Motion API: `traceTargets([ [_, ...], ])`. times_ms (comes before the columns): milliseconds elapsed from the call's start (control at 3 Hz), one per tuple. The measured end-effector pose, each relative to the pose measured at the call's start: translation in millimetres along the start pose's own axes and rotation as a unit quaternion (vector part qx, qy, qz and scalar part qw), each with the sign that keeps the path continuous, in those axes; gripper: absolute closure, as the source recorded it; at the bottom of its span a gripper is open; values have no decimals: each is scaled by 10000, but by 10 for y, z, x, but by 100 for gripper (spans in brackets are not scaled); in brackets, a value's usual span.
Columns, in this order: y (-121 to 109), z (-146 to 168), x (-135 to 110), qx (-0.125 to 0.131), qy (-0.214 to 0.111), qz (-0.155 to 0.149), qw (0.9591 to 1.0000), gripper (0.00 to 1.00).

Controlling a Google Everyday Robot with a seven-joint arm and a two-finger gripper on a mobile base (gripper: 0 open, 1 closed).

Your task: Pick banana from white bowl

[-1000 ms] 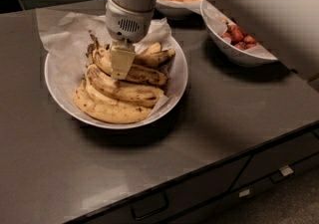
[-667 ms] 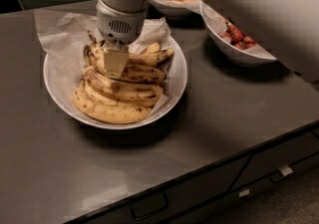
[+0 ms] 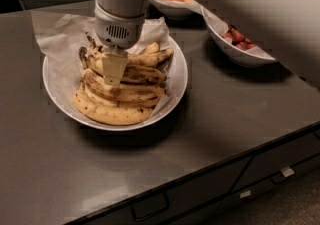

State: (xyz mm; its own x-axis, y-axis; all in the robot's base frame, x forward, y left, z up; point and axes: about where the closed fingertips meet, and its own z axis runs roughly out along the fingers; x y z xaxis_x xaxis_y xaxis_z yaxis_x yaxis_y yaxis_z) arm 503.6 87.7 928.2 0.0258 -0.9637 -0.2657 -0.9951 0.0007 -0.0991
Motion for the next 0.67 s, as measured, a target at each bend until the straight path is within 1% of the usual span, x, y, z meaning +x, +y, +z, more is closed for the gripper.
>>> traceTargets([
  [333,-29,111,86,-109,49,101,9999,52],
  [667,-37,111,98,-130,59,121,9998,54],
])
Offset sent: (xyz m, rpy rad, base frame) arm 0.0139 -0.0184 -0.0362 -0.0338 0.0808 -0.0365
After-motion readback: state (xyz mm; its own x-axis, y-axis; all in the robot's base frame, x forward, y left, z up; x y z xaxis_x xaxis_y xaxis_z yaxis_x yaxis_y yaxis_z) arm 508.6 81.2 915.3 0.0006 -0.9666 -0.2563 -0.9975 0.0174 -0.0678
